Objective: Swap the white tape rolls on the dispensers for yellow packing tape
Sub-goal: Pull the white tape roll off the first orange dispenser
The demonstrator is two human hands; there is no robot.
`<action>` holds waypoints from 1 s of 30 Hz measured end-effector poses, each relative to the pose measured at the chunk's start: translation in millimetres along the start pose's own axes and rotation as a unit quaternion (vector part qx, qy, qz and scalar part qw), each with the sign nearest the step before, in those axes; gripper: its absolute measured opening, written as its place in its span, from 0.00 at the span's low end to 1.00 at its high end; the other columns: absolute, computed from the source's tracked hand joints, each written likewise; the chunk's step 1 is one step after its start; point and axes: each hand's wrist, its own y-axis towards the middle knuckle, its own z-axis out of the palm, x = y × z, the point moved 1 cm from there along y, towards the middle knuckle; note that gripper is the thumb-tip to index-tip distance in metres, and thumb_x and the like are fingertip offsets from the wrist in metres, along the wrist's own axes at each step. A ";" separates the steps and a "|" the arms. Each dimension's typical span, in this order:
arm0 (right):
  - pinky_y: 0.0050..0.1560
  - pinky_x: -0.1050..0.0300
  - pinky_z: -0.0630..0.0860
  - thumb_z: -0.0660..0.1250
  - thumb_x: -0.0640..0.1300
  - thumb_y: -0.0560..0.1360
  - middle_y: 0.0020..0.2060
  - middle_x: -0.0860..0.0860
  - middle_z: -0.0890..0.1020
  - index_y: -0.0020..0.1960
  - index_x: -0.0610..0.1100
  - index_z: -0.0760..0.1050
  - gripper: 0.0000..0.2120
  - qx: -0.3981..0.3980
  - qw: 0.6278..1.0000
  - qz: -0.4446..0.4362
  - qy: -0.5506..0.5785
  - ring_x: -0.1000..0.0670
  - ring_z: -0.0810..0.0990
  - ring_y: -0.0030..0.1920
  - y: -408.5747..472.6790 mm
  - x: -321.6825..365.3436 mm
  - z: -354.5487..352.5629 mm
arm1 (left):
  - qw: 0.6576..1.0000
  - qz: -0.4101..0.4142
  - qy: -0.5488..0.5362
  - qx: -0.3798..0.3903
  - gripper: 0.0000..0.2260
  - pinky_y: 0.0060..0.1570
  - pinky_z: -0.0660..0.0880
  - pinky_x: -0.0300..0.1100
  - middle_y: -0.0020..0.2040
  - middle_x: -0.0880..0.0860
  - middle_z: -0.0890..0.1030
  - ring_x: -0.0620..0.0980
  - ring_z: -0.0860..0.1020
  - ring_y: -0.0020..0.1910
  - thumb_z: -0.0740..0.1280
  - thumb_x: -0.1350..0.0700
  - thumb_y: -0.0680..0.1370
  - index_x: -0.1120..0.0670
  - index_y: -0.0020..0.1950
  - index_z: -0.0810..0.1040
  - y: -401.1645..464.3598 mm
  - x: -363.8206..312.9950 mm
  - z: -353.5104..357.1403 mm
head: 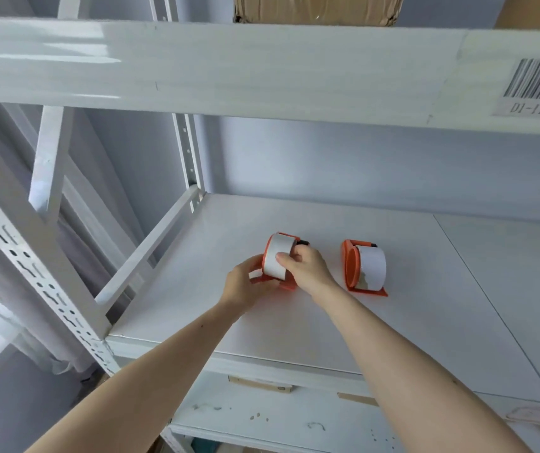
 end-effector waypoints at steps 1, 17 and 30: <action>0.42 0.53 0.79 0.69 0.50 0.73 0.50 0.42 0.85 0.51 0.40 0.80 0.14 -0.009 1.000 -0.003 -0.003 0.43 0.83 0.52 1.5 3.9 -1.5 | 1.000 -0.002 -0.005 -0.007 0.24 0.55 0.77 0.33 0.54 0.44 0.85 0.42 0.83 0.54 0.77 0.64 0.70 0.46 0.63 0.81 -0.1 3.2 0.0; 0.48 0.36 0.83 0.70 0.52 0.66 0.44 0.36 0.85 0.40 0.37 0.77 0.17 -0.105 0.988 0.056 0.097 0.38 0.86 0.44 42.0 57.6 -28.8 | 0.995 -0.062 0.052 0.058 0.33 0.49 0.82 0.49 0.49 0.54 0.86 0.54 0.83 0.47 0.75 0.60 0.60 0.47 0.65 0.79 8.1 -14.4 15.9; 0.29 0.57 0.64 0.61 0.45 0.78 0.28 0.48 0.66 0.32 0.44 0.58 0.19 -0.137 0.988 0.042 -0.065 0.46 0.69 0.31 51.0 65.3 -35.0 | 0.995 -0.088 0.031 0.030 0.46 0.64 0.72 0.46 0.69 0.48 0.70 0.50 0.68 0.69 0.82 0.57 0.65 0.51 0.78 0.63 15.1 -28.0 13.1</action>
